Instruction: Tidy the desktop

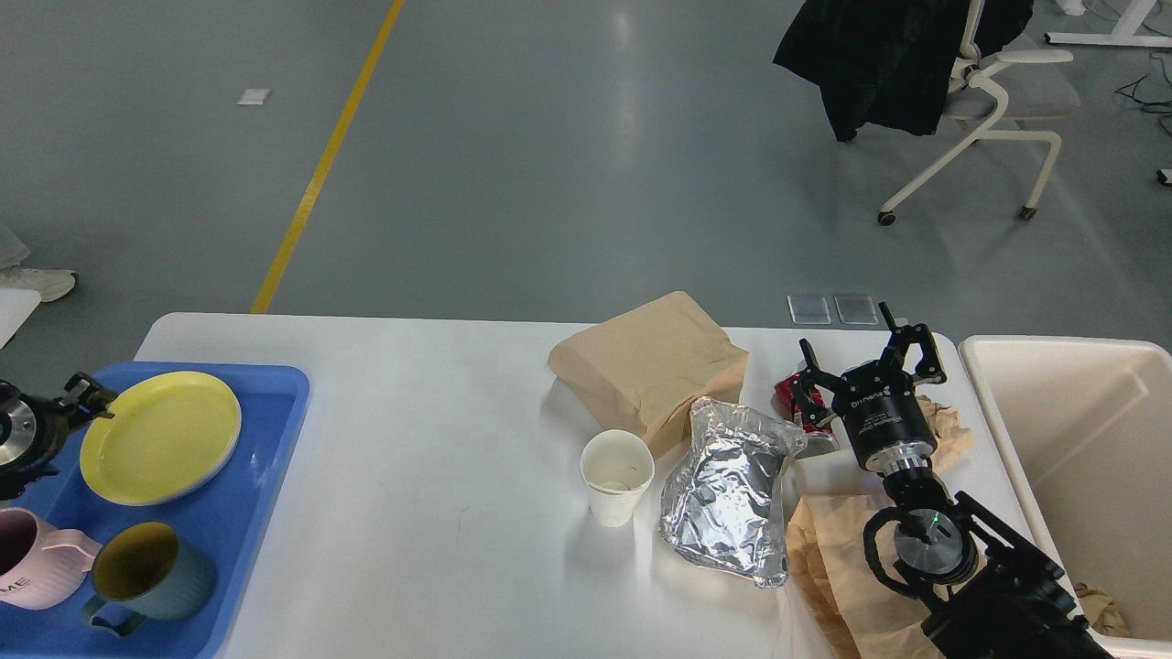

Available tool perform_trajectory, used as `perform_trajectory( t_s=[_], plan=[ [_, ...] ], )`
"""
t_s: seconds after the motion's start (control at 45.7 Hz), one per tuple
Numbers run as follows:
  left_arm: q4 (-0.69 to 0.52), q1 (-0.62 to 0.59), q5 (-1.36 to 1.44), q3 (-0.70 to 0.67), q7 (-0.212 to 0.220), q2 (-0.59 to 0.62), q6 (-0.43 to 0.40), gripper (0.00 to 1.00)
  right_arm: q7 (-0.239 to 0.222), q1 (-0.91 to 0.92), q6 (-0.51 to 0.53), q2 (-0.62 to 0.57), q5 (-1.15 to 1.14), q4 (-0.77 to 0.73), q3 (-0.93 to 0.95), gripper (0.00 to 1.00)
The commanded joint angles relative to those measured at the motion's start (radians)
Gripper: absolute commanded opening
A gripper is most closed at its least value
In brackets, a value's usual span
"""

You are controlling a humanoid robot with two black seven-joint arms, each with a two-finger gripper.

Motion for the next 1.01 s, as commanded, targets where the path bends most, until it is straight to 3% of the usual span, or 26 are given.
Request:
perform_trajectory(
  t_s=[0.0,0.109,0.219,0.35,0.438,0.547,0.679,0.744,0.876,0.985],
  plan=[
    [0.006,-0.01,0.011,-0.281,-0.009,0.125,-0.002,0.96,0.0,0.0,0.0,0.0,0.0,0.0,0.0,1.0],
    [0.006,0.019,0.012,-0.765,-0.032,0.194,-0.002,0.96,0.0,0.0,0.0,0.0,0.0,0.001,0.0,1.0],
    [-0.013,0.206,0.014,-1.264,-0.037,0.148,-0.011,0.96,0.0,0.0,0.0,0.0,0.0,0.001,0.0,1.0],
    [-0.036,0.278,0.017,-1.657,-0.058,0.018,-0.065,0.96,0.0,0.0,0.0,0.0,0.0,0.0,0.0,1.0],
    [-0.042,0.295,0.023,-1.741,-0.1,-0.062,-0.083,0.96,0.0,0.0,0.0,0.0,0.0,0.001,0.0,1.0],
    [-0.114,0.356,0.02,-1.79,-0.121,-0.122,-0.123,0.96,0.0,0.0,0.0,0.0,0.0,0.0,0.0,1.0],
    [-0.393,0.571,0.098,-1.954,-0.236,-0.194,-0.096,0.96,0.0,0.0,0.0,0.0,0.0,0.001,0.0,1.0],
    [-0.496,0.654,0.181,-2.044,-0.267,-0.232,-0.062,0.96,0.0,0.0,0.0,0.0,0.0,0.001,0.0,1.0],
    [-0.585,0.794,0.372,-2.236,-0.259,-0.405,-0.043,0.96,0.0,0.0,0.0,0.0,0.0,0.001,0.0,1.0],
    [-0.569,0.809,0.436,-2.291,-0.25,-0.444,-0.051,0.96,0.0,0.0,0.0,0.0,0.0,0.001,0.0,1.0]
  ],
)
